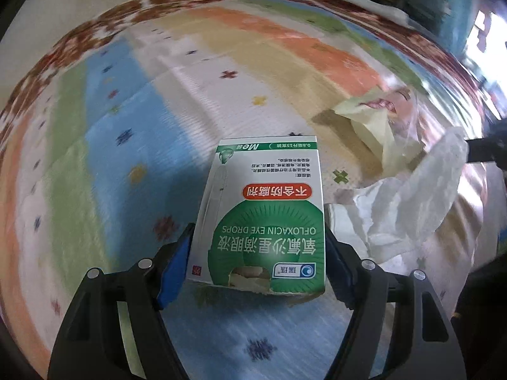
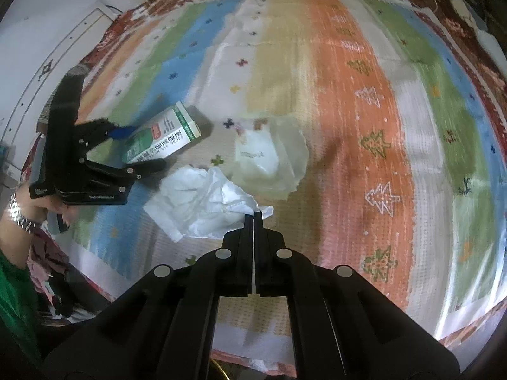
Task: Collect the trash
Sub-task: 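Grasp the green eye-drops box with the left tool while the right tool holds the tissue, then lift the green box with the left tool while the right tool holds the tissue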
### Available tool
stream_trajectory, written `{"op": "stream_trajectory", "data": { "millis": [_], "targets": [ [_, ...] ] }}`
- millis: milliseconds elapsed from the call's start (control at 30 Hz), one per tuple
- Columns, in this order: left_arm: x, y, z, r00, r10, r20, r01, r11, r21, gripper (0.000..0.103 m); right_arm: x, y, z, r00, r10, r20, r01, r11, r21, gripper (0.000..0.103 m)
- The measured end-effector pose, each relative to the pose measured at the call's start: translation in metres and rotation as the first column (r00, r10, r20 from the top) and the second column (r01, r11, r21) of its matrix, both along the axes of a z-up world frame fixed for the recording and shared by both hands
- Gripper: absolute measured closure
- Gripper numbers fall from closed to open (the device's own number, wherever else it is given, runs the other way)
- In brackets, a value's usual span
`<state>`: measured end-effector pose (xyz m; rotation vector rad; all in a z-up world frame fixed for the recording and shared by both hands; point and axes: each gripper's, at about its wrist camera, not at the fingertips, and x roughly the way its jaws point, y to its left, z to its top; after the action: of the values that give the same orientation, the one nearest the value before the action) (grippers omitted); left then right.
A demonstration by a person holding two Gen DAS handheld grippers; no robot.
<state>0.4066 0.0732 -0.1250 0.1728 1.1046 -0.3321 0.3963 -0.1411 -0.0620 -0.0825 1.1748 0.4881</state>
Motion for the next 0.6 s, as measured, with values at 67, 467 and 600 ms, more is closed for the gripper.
{"op": "stream_trajectory", "data": {
  "millis": [67, 467, 600],
  "targets": [
    [-0.006, -0.001, 0.002, 0.998, 0.052, -0.017, -0.052, 0.998, 0.037, 0.030, -0.004, 0.001, 0.007, 1.000, 0.008, 0.015, -0.009, 1.000, 0.019, 0.103],
    [-0.084, 0.017, 0.054, 0.877, 0.480, 0.002, -0.480, 0.877, -0.026, 0.030, -0.045, 0.018, 0.046, 0.992, 0.068, 0.111, -0.073, 0.996, 0.041, 0.103],
    [-0.103, 0.015, 0.061, 0.861, 0.509, -0.010, -0.509, 0.859, -0.054, 0.030, -0.063, 0.024, 0.053, 0.984, 0.087, 0.152, -0.091, 0.996, 0.015, 0.103]
  ]
}}
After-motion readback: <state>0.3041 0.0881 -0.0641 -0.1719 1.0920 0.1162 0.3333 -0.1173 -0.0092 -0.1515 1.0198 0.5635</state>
